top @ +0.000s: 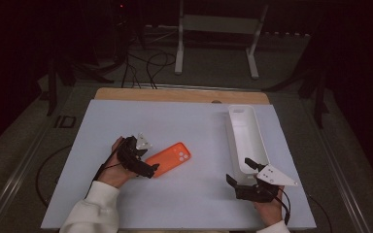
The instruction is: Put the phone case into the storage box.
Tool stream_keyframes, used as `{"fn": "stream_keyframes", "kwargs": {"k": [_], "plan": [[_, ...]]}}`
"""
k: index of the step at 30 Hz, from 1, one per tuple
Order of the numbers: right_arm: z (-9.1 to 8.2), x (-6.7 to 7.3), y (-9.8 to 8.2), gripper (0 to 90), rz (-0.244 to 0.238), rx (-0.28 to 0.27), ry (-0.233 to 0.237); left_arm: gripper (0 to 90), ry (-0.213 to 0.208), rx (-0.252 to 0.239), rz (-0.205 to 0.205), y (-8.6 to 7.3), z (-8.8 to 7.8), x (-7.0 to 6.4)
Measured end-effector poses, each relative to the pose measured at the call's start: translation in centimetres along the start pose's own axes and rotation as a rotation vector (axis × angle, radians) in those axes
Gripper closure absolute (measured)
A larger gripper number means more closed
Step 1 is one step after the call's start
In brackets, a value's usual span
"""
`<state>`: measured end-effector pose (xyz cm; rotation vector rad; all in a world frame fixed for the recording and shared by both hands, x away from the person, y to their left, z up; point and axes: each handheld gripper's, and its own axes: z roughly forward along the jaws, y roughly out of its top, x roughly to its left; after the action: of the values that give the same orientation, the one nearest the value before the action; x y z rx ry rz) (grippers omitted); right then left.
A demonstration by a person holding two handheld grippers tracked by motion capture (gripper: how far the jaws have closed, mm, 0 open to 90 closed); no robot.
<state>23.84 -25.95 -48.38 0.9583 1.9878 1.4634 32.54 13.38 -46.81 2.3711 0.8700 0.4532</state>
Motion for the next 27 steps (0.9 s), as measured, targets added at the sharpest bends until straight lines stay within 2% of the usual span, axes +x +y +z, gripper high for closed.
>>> {"fn": "stream_keyframes", "kwargs": {"k": [6,12,20,27], "plan": [[0.0,0.0,0.0,9.3,-0.003,0.001,-0.001,0.0,-0.017,0.019,0.024,1.1,0.9,-0.6],[-0.1,0.0,0.0,9.3,0.001,0.001,-0.004,0.0,-0.034,0.048,0.031,1.3,2.1,-1.0],[-0.1,0.0,0.0,9.3,0.001,0.001,-0.003,0.1,-0.054,0.089,0.026,1.4,3.5,-1.2],[-0.1,0.0,0.0,9.3,0.0,0.001,-0.002,0.8,-0.09,0.121,0.022,1.4,4.5,-1.4]]}}
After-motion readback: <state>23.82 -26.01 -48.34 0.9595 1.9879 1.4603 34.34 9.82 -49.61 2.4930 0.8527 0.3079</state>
